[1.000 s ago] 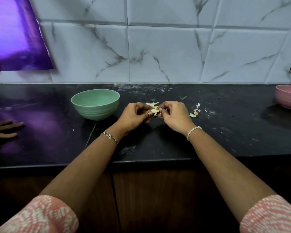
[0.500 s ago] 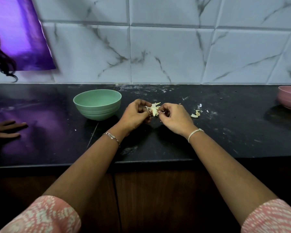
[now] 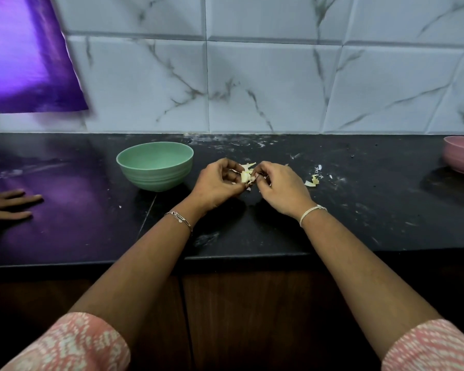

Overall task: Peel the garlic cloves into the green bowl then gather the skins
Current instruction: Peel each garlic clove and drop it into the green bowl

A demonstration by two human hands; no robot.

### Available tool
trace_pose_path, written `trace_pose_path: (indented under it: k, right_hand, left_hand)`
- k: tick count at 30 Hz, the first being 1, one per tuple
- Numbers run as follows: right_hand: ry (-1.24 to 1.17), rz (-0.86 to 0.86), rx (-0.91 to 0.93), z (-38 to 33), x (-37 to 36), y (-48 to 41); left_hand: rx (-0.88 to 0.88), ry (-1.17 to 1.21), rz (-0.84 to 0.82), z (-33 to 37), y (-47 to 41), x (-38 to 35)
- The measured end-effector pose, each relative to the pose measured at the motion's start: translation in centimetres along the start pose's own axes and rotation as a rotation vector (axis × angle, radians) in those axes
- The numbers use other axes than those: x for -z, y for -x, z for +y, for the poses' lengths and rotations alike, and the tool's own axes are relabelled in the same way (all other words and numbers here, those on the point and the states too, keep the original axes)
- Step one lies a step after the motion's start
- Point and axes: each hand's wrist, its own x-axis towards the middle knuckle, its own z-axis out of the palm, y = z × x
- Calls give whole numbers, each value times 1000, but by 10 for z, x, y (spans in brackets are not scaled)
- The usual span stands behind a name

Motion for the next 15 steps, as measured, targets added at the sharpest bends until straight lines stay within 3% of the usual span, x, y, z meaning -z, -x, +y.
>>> trace_pose_path:
  k: [8,15]
  right_hand:
    - [89,239,-221,18,14,-4]
    - [261,141,-519,57,27,-7]
  left_hand:
    - [12,23,-90,-1,0,2]
    - [-4,80,-172,-1,2,0]
